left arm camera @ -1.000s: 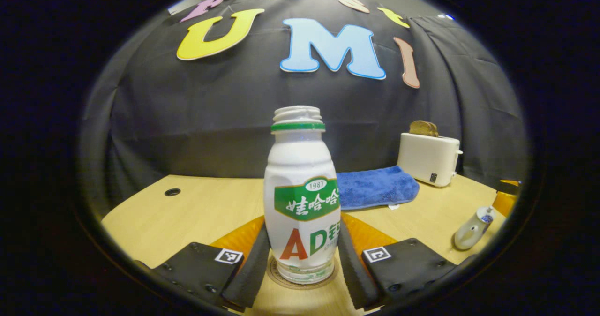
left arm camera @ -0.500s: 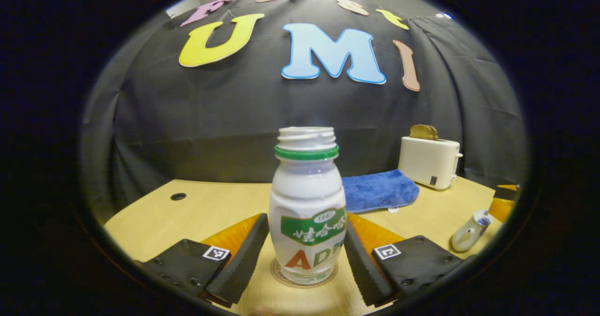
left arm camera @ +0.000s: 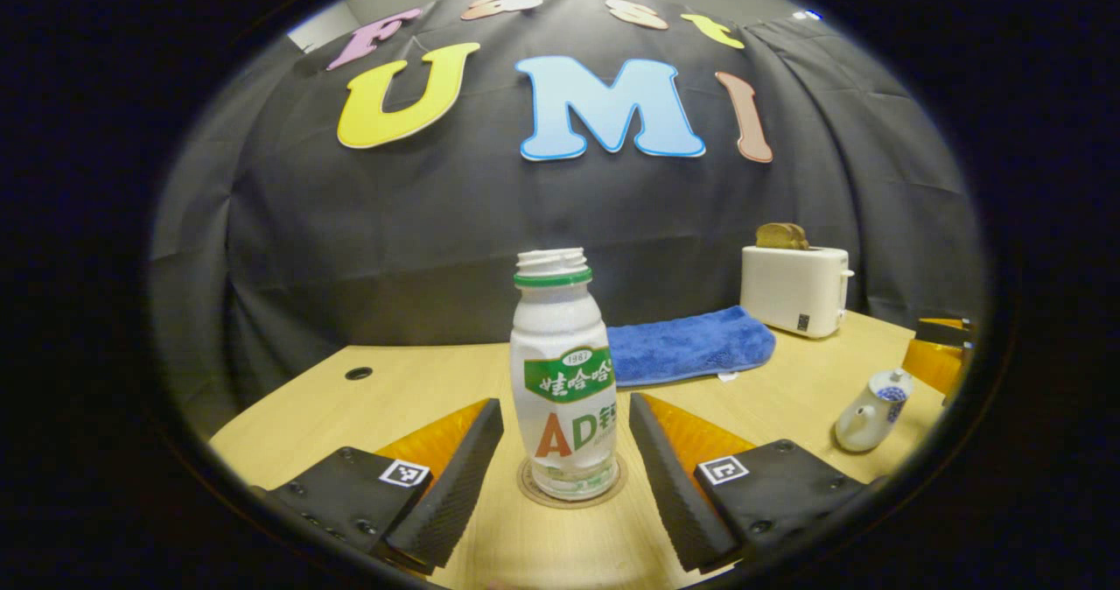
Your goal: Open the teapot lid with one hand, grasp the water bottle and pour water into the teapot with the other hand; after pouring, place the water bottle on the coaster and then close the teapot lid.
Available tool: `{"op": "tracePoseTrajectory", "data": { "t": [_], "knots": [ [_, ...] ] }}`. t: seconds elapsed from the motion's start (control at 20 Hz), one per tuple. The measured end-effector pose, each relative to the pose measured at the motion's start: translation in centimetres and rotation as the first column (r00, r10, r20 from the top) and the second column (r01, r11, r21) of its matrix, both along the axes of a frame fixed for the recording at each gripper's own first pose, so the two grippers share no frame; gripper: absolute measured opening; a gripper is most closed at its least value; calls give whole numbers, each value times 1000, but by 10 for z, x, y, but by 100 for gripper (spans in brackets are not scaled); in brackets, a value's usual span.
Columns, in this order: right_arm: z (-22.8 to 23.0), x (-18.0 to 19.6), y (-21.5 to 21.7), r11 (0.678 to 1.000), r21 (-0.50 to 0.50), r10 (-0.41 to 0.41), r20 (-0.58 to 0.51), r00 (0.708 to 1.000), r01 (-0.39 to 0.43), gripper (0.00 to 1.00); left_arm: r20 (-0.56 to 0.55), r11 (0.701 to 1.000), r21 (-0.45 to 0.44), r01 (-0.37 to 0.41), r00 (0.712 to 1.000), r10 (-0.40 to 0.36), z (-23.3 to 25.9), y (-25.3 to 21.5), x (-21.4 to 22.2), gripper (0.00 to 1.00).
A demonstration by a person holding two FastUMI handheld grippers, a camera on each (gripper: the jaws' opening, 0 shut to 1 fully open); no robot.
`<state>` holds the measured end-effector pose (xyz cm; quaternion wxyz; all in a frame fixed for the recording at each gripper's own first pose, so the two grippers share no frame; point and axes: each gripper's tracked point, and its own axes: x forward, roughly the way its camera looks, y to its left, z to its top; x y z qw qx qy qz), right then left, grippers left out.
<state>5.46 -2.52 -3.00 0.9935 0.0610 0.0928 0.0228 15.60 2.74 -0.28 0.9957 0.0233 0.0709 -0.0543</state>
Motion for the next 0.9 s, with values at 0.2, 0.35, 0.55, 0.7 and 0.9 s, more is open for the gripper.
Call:
{"op": "tracePoseTrajectory", "data": {
  "t": [0.2,0.35,0.55,0.7,0.9],
  "knots": [
    [12,-5,3,1000,-12,-18,53,998,18,81,28,1000,-7,-9,1000,9,7,-3,-29,99],
    [21,-13,4,999,-13,-51,91,994,53,81,60,1000,-26,-8,998,9,15,-10,-52,99],
    [20,-30,24,1000,-3,-23,91,996,23,81,111,1000,-2,-14,994,14,24,-23,-85,99],
    [16,-45,34,1000,1,-8,75,997,8,81,131,1000,-15,-1,991,3,25,-38,-111,99],
    [7,-60,42,1000,1,10,50,999,-10,81,138,999,-42,4,990,1,22,-51,-133,99]
  ]
}}
